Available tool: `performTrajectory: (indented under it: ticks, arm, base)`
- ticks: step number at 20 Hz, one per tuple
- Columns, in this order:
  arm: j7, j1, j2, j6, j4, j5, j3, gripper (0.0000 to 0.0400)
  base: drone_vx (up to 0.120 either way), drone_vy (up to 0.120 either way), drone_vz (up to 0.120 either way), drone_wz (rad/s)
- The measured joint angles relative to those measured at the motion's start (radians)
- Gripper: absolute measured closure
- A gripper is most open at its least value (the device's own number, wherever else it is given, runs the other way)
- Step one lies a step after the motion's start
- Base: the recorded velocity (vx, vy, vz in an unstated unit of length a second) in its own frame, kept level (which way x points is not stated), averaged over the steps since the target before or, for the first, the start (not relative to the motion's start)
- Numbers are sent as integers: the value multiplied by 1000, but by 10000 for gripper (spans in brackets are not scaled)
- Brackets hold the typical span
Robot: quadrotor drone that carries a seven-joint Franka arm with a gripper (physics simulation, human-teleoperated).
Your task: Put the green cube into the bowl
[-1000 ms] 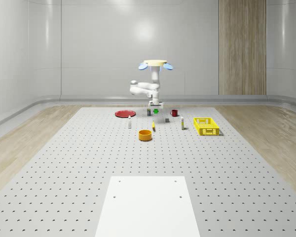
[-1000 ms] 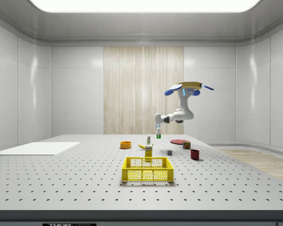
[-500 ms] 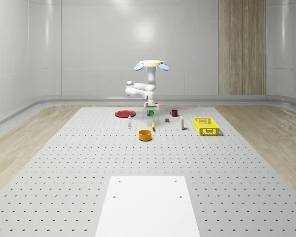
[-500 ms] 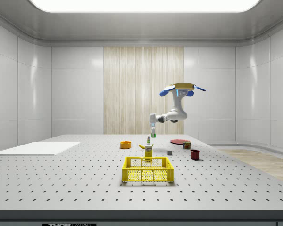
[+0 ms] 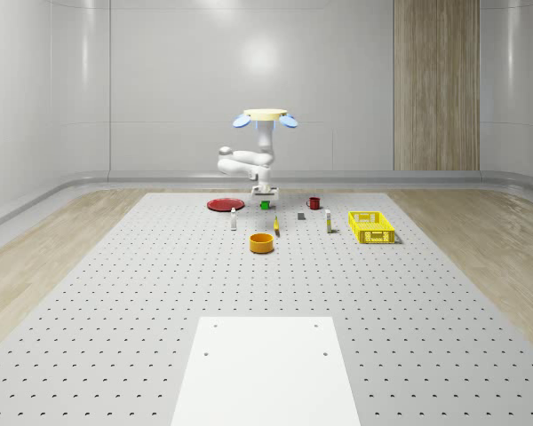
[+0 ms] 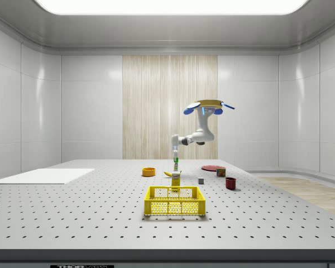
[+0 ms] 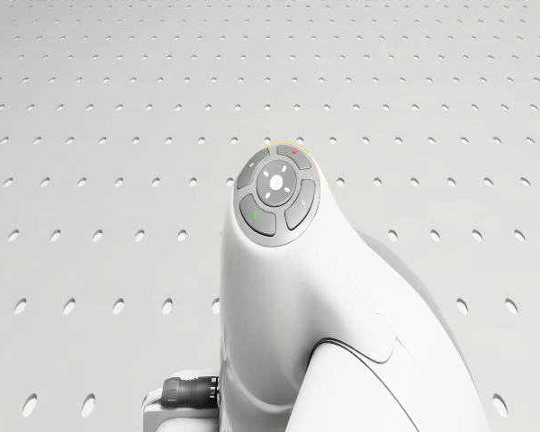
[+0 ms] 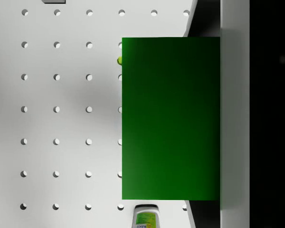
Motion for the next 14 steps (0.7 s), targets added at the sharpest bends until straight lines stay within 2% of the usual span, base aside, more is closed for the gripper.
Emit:
performTrajectory:
  ticks: [5, 14]
  arm:
    - [0, 0, -2, 1, 0, 1, 0, 150]
    - [0, -1, -4, 4, 0, 2, 0, 150]
  base:
    - [120, -120, 0, 0]
    - [120, 0, 0, 0]
